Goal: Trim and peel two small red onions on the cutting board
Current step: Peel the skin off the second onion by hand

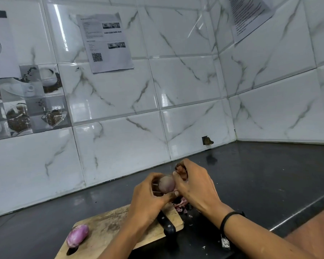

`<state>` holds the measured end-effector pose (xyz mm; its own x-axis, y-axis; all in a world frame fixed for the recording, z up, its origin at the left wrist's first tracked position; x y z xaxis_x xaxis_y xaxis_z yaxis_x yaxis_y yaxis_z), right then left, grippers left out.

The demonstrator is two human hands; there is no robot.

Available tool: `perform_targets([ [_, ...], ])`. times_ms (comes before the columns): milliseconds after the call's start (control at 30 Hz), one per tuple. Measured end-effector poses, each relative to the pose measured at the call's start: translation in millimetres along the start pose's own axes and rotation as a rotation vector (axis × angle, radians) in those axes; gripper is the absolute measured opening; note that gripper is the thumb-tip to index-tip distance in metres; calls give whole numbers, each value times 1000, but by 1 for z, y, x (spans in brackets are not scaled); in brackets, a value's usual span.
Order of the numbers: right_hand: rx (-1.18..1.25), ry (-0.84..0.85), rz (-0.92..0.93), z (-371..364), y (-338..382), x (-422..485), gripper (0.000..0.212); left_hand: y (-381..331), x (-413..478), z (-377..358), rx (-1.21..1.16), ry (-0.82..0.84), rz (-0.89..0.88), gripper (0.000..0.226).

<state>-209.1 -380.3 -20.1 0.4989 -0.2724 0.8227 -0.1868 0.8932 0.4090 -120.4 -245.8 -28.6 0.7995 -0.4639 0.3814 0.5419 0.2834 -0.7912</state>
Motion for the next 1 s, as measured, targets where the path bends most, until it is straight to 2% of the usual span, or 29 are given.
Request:
perform_targets([
  [333, 84, -64, 49, 4, 1, 1, 16, -3, -2, 2, -33, -19, -1, 58],
  [500, 10, -24, 63, 2, -1, 1, 22, -4, -2, 3, -23, -30, -4, 57],
  [733, 26, 39, 65, -1, -4, 2, 7, -4, 0, 3, -8, -38, 7, 54],
  [867, 48, 61, 79, -4, -6, 2, 25, -3, 2, 4, -24, -39, 2, 53],
  [1000, 95, 61, 67, -7, -9, 3, 32, -1, 3, 4, -22, -40, 0, 54],
])
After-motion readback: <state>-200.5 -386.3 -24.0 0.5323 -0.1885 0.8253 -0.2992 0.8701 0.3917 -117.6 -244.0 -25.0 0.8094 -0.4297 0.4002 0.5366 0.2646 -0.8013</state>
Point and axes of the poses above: each hand's wrist, its own x-axis towards the middle knuckle, its own z-axis out of the back of the hand, y = z × x, the point moved 2 cm from there along x, towards the middle knuckle, and after that the axes turned 12 degrees about z, right-handed, at the moved point
